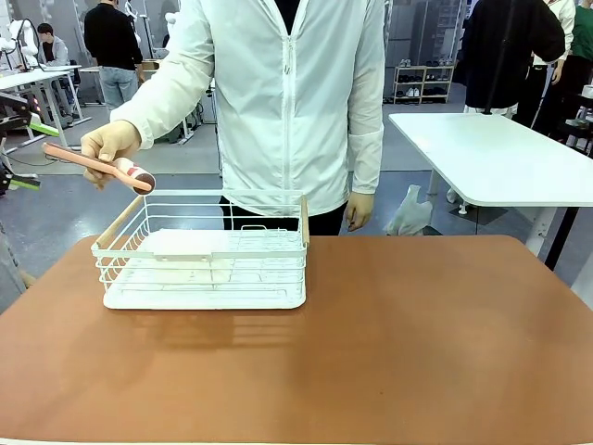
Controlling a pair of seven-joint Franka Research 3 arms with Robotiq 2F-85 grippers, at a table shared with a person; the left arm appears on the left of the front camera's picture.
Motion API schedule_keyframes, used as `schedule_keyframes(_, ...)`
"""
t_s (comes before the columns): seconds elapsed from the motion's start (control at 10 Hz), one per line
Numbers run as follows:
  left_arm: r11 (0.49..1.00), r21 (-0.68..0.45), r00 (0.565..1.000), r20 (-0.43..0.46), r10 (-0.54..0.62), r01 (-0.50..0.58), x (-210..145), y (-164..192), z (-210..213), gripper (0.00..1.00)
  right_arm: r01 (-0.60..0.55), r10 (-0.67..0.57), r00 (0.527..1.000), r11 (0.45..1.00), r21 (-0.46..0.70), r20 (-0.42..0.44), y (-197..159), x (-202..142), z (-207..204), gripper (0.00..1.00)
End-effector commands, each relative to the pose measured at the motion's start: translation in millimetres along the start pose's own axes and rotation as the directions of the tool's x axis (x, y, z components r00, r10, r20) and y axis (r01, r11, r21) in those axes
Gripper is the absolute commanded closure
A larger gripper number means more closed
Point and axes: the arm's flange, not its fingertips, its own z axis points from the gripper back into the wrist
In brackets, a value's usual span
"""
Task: Clean the table.
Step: Pick up the Lint Roller when the human hands it over.
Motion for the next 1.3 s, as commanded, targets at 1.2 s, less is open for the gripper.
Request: schedule_keyframes(1.2,0.996,0.031,0.989,0.126,0.079,-0.083,6.4,-15.3,-47.8,0.19,0.006,-0.006,1.000,1.000,-0.007,0.003,1.6,-0.2,0.8,0.00)
